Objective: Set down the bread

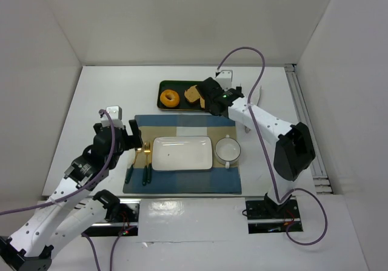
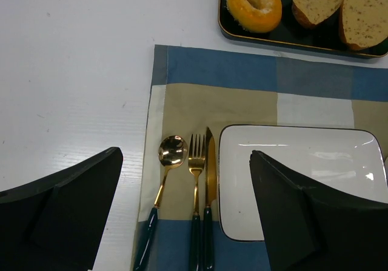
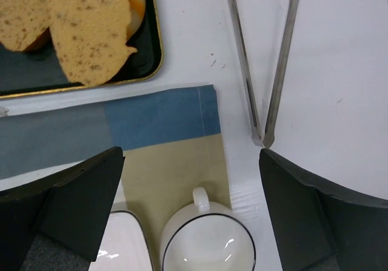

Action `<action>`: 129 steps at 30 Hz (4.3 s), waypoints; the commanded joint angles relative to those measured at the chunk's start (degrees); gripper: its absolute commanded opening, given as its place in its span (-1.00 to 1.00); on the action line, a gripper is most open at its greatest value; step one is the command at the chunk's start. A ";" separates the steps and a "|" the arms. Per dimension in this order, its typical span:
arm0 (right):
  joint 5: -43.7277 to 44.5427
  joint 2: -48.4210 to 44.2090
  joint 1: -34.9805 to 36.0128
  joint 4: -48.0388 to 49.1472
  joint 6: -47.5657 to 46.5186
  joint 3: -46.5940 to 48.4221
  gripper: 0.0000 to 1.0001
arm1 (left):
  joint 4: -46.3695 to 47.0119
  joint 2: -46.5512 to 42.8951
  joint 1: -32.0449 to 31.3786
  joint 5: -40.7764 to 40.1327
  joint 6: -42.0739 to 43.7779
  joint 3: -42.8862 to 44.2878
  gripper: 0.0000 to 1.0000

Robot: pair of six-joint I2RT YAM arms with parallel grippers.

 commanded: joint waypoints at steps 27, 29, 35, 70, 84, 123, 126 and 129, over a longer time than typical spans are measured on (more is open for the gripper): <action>-16.03 -9.22 -24.31 9.06 -2.49 -12.03 0.98 | 2.72 -0.83 0.29 0.27 2.70 0.43 1.00; -19.63 -8.52 -26.77 10.28 -3.10 -12.65 0.98 | 2.20 -0.83 0.29 0.27 2.18 0.43 1.00; -30.89 -5.36 -31.25 12.05 -7.22 -13.28 0.98 | 1.67 -1.35 0.29 0.27 1.65 0.43 1.00; -35.03 14.15 -32.93 8.01 -13.56 -1.67 0.93 | 1.14 -0.83 0.29 -0.26 0.07 0.43 1.00; -34.51 20.13 -32.93 8.01 -13.56 3.86 0.85 | 1.67 0.23 0.29 -1.31 1.12 0.43 1.00; -32.14 6.79 -29.16 3.08 -14.08 12.82 0.06 | 3.25 1.81 0.29 -2.37 1.12 -0.10 1.00; -33.26 3.98 -29.15 0.89 -14.09 13.71 0.06 | 3.25 1.81 0.29 -2.37 0.59 -0.62 1.00; -36.42 0.03 -28.62 1.84 -14.70 11.09 0.06 | 3.78 1.81 0.29 -1.84 0.59 -0.63 1.00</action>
